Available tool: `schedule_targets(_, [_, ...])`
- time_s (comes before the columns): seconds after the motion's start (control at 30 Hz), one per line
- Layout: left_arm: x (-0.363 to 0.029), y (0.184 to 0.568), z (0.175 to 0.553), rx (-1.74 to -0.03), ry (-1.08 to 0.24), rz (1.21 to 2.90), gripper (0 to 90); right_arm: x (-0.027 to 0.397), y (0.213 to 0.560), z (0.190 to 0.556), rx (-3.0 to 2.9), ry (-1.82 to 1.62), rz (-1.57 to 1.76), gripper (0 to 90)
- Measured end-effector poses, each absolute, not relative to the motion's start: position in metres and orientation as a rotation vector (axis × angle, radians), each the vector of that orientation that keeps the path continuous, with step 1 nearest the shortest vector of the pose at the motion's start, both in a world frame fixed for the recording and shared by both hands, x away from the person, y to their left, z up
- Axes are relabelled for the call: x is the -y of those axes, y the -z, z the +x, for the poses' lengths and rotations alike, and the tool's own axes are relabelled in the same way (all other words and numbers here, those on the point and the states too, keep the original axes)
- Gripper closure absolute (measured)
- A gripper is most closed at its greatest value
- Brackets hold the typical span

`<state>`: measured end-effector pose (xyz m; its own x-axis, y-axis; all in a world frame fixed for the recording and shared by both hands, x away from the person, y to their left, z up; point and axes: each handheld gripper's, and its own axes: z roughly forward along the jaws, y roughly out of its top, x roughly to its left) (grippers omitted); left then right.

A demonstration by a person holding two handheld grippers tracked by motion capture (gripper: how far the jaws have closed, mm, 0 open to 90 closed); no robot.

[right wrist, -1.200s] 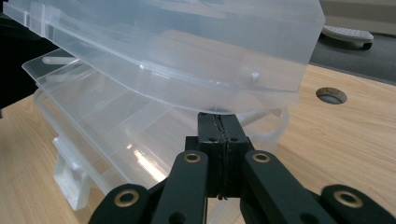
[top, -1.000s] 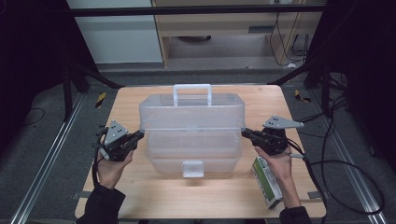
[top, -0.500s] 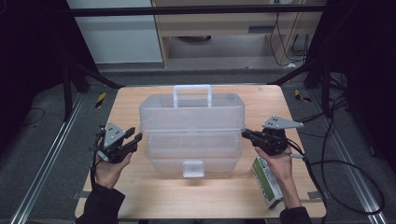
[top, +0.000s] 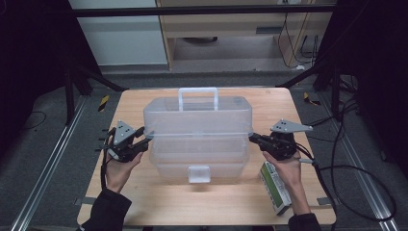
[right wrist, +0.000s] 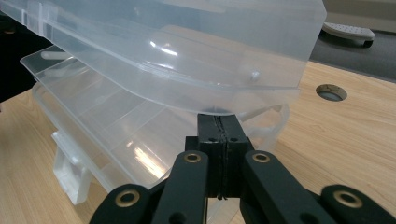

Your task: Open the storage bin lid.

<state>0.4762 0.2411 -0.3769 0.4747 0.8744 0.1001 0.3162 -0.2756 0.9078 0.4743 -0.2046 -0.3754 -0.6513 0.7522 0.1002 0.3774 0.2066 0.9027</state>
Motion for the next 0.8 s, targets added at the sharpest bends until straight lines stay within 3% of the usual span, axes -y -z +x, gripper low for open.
schedule_targets(0.27, [-0.241,0.377,0.476,-1.005,-0.793,1.799,68.1,0.203,0.376,0.475,-2.127,-1.433,1.053,88.6])
schedule_targets(0.8, [-0.242,0.377,0.474,-1.010,-0.796,1.811,69.8,0.201,0.397,0.479,-2.201,-1.200,1.155,72.8])
